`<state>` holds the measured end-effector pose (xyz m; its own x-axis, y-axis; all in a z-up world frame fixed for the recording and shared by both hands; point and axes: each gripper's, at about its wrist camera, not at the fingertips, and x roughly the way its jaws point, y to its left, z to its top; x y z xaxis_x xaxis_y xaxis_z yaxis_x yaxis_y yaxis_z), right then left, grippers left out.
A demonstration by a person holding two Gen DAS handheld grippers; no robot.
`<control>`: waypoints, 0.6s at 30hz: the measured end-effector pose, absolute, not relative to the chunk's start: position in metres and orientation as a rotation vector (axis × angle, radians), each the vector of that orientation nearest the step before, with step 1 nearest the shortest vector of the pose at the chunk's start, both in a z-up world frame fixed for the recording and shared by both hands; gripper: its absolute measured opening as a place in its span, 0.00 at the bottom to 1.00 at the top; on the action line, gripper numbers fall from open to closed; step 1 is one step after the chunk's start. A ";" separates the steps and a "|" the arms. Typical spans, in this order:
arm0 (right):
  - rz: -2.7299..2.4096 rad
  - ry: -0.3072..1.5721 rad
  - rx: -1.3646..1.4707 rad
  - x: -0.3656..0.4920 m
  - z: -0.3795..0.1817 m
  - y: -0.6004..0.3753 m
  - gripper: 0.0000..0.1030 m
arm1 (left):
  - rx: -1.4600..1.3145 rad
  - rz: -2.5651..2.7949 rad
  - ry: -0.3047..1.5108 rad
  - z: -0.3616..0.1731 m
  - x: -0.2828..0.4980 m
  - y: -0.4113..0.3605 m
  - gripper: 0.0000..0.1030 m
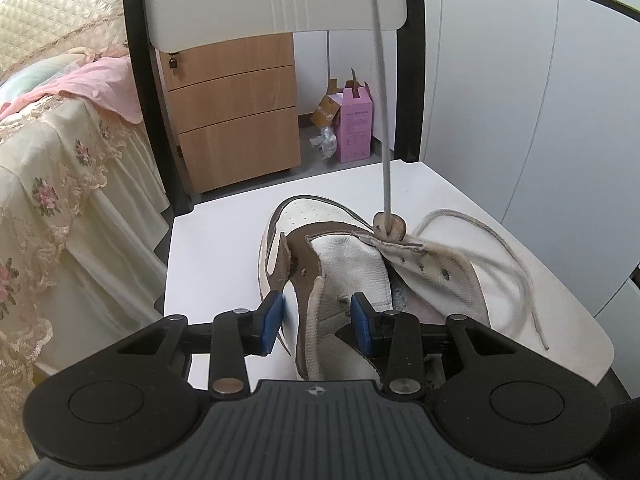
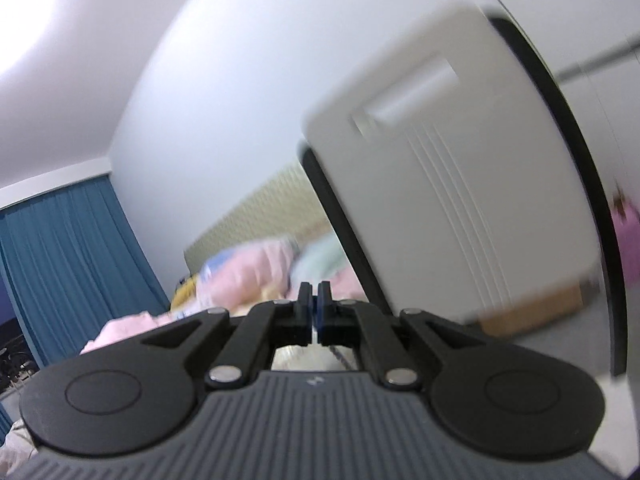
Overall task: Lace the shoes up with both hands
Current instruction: 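Pull the lace up out of the eyelet with the right tool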
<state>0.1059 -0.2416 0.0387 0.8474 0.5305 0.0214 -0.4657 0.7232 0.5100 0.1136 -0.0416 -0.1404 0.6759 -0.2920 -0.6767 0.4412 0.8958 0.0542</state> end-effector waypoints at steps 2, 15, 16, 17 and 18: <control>0.552 0.078 0.517 0.103 0.066 -0.241 0.03 | 0.223 -0.419 0.720 -0.140 0.114 -0.042 0.40; 0.526 -0.158 0.451 0.100 0.190 -0.229 0.03 | 0.214 -0.420 0.734 -0.138 0.114 -0.044 0.40; 0.526 -0.174 0.442 0.099 0.199 -0.227 0.03 | 0.211 -0.419 0.733 -0.139 0.113 -0.044 0.40; 0.528 -0.185 0.432 0.098 0.206 -0.224 0.03 | 0.213 -0.416 0.732 -0.139 0.113 -0.044 0.40; 0.531 -0.198 0.417 0.097 0.216 -0.221 0.03 | 0.213 -0.410 0.732 -0.138 0.113 -0.044 0.40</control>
